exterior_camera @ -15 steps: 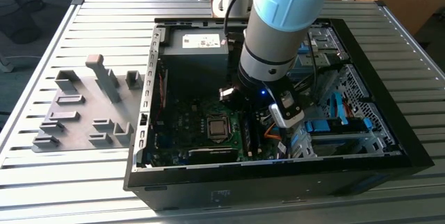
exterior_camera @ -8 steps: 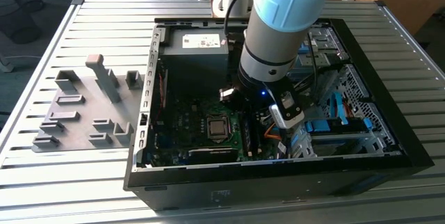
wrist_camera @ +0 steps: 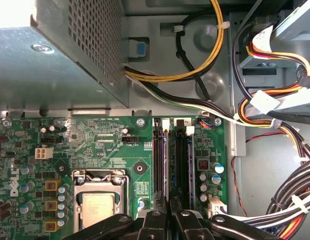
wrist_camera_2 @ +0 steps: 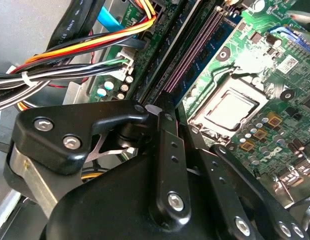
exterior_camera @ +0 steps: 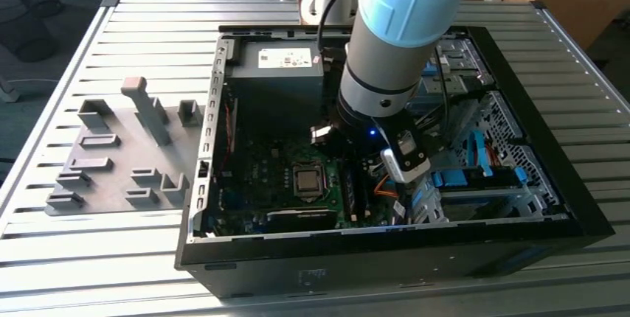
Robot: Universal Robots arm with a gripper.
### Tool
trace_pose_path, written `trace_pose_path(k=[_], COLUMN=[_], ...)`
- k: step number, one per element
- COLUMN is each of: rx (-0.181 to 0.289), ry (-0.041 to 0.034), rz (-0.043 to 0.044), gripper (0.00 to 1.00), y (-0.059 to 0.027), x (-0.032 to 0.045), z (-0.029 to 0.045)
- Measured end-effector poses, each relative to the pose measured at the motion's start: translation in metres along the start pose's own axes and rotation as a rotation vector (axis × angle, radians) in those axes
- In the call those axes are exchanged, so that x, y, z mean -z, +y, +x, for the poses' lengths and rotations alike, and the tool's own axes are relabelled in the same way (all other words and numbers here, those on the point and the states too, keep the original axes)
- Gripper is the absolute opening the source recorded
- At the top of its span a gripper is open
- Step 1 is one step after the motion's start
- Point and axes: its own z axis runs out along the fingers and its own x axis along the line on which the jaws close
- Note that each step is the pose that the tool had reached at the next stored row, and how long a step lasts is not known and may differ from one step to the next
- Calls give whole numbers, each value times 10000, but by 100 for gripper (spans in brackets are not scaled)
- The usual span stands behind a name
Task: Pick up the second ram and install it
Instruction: 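Insert the second ram into the second slot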
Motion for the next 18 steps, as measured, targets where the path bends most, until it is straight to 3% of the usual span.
trace_pose_path(k=[18], rx=[0], ry=[-2], rz=[-6], gripper=[14], y=[0], x=[-10], z=[0])
